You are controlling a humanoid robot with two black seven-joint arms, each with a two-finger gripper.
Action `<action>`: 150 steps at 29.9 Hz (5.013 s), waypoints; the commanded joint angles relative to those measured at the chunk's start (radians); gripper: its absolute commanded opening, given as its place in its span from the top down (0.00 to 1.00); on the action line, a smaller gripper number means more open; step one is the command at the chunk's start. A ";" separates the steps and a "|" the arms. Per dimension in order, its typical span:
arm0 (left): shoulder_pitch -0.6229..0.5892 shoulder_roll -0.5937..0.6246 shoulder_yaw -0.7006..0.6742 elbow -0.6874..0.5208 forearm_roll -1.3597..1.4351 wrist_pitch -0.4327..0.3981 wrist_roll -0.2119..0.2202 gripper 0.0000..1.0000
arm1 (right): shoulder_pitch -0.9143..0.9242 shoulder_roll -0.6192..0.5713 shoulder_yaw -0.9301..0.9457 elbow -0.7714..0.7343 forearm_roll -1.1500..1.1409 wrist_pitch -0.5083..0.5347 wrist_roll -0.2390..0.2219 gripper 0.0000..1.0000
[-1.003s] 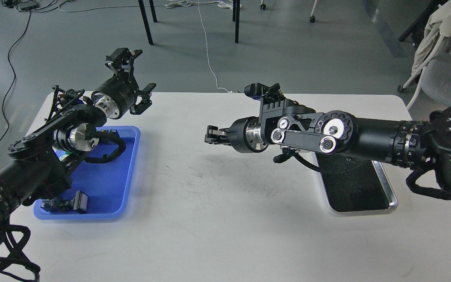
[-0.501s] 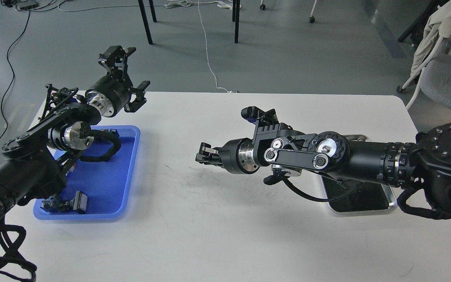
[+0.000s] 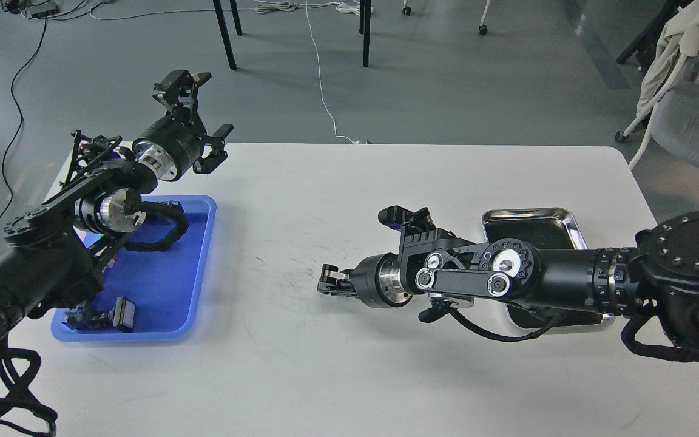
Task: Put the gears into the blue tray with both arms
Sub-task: 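Carry the black part toward the table center and release it, then withdraw the right arm and reach the left gripper toward the part, then grasp the black part on the table with the left gripper, then carry the black part into the blue tray and release it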
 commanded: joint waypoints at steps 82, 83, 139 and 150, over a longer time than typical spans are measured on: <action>0.416 -0.058 0.245 -0.307 2.035 0.504 0.044 0.45 | -0.915 -0.465 1.459 -0.112 0.639 0.392 0.226 0.02; 0.416 -0.059 0.245 -0.304 2.035 0.504 0.044 0.49 | -0.915 -0.465 1.459 -0.112 0.639 0.392 0.226 0.02; 0.494 0.449 0.259 -0.391 1.606 0.575 0.005 0.91 | -0.827 -0.469 1.433 -0.112 0.628 0.392 0.224 0.02; 0.489 0.441 0.262 -0.391 1.603 0.578 0.005 0.45 | -0.818 -0.469 1.433 -0.115 0.628 0.392 0.224 0.02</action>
